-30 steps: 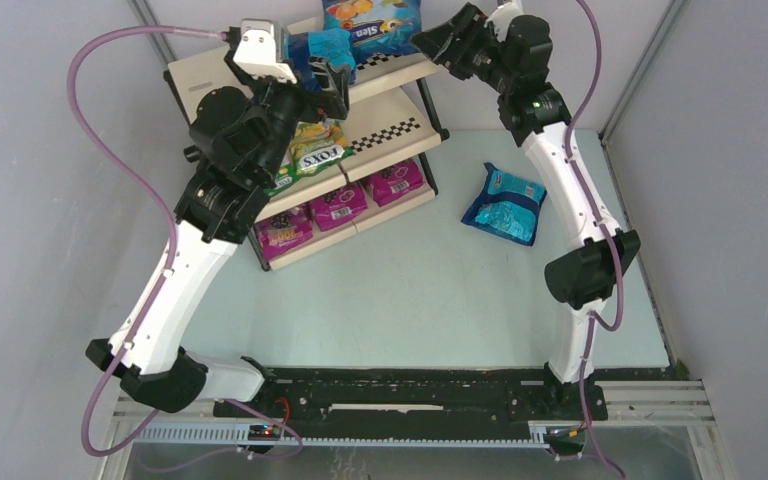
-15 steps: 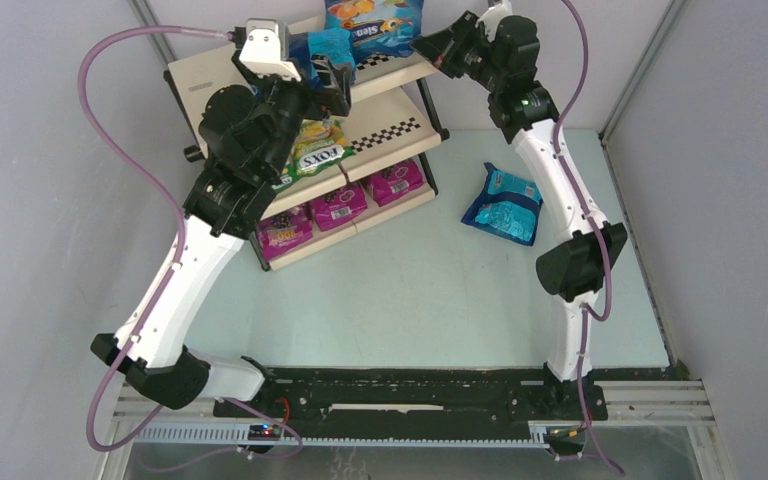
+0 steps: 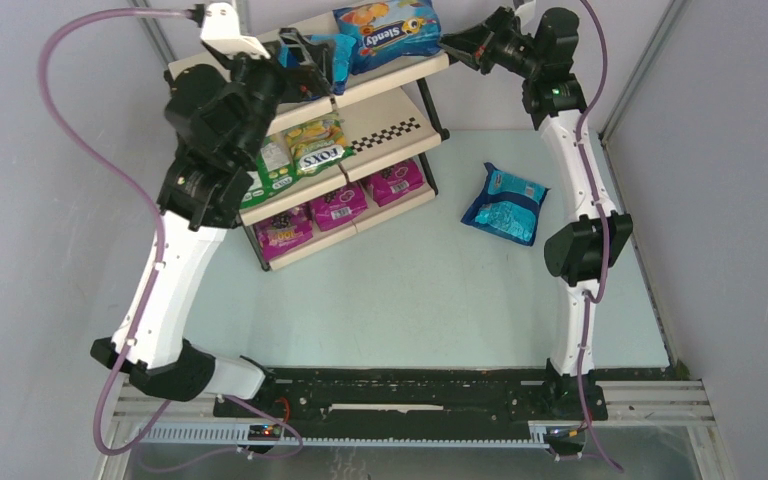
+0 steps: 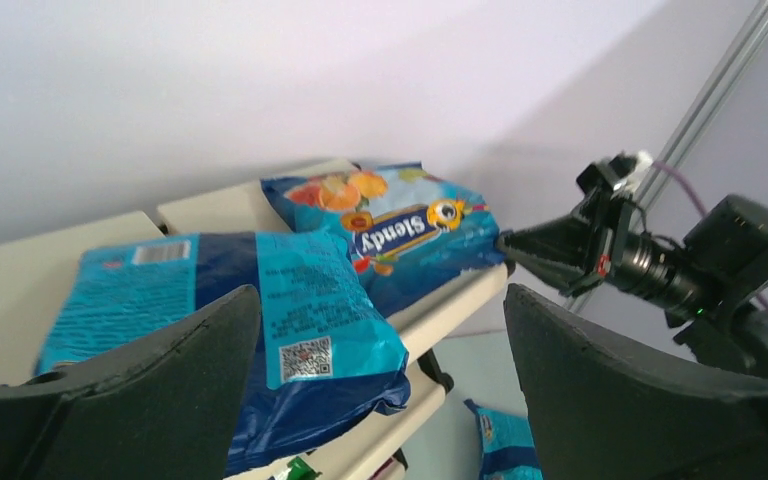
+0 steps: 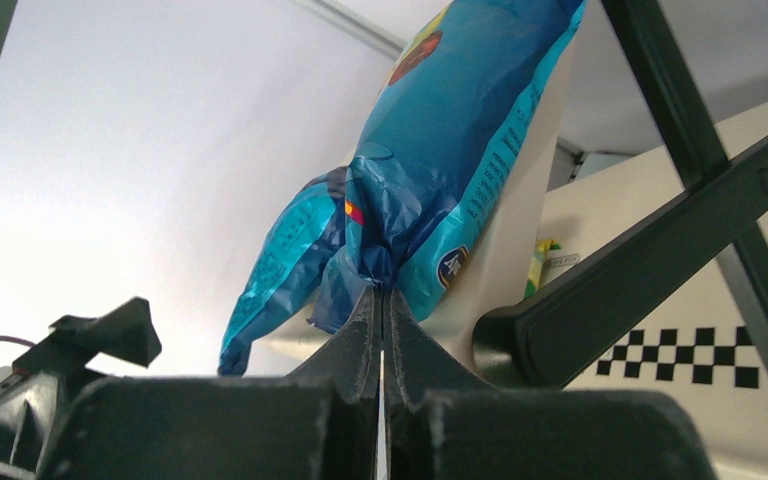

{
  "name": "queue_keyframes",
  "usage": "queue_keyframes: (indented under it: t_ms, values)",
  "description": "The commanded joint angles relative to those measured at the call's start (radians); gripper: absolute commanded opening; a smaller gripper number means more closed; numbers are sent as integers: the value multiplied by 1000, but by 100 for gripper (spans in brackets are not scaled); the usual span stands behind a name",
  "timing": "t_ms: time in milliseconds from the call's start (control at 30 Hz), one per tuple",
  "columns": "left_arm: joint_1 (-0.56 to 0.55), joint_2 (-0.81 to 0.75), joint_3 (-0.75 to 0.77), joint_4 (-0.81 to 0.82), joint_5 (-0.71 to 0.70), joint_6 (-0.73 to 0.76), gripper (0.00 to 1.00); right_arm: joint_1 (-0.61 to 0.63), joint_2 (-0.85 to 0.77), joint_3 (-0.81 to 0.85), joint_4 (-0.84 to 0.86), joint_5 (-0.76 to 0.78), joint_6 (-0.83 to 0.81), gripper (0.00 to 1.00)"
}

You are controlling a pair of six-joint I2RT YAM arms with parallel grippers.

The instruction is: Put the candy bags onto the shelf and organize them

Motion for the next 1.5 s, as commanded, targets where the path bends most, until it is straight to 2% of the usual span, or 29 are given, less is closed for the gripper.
queue_keyframes:
  t_ms: [0,167,200,267,333,400,500,667,867,967,1100,1167,1233,1267,1300,1333,1400,1467]
  values:
    - [15,-18,96,-59,16,20,96,-22,-21,15,91,-138,88,0]
    - [30,-26,74,-100,-144,76,100,-29,-40,16,70,-150,53,0]
    - [42,-25,77,-120,-167,64,100,-35,-46,15,57,-144,45,4]
    - [77,-29,81,-157,-180,21,100,-43,-57,11,46,-137,32,28]
    - [112,-36,74,-181,-172,-12,100,-46,-67,7,42,-144,26,46]
    - [145,-41,75,-202,-178,-29,100,-47,-86,-3,20,-153,-2,56]
    - [217,-35,87,-253,-168,-97,100,-49,-159,-91,-22,-151,-64,61]
    - [336,-6,67,-292,-16,-209,100,-50,-360,-333,-11,-133,-146,65]
    - [357,31,9,-271,71,-238,97,-53,-593,-661,85,-115,-172,67]
    - [357,25,-46,-229,122,-242,86,-61,-689,-788,97,-108,-189,67]
    - [357,0,-105,-193,122,-244,72,-82,-798,-904,116,-108,-195,68]
    - [357,-23,-143,-158,139,-243,59,-98,-845,-950,113,-113,-202,68]
    - [357,-49,-187,-108,141,-252,39,-114,-885,-994,105,-112,-210,68]
    - [357,-65,-208,-83,119,-264,28,-123,-905,-1019,105,-107,-214,68]
    - [357,-85,-237,-57,92,-275,20,-130,-923,-1042,105,-103,-215,68]
    - [357,-109,-271,-26,57,-289,17,-136,-939,-1063,101,-99,-217,68]
    - [357,-181,-358,45,-29,-330,2,-144,-960,-1083,78,-95,-232,68]
    - [356,-256,-465,129,-100,-383,0,-144,-973,-1087,43,-84,-257,69]
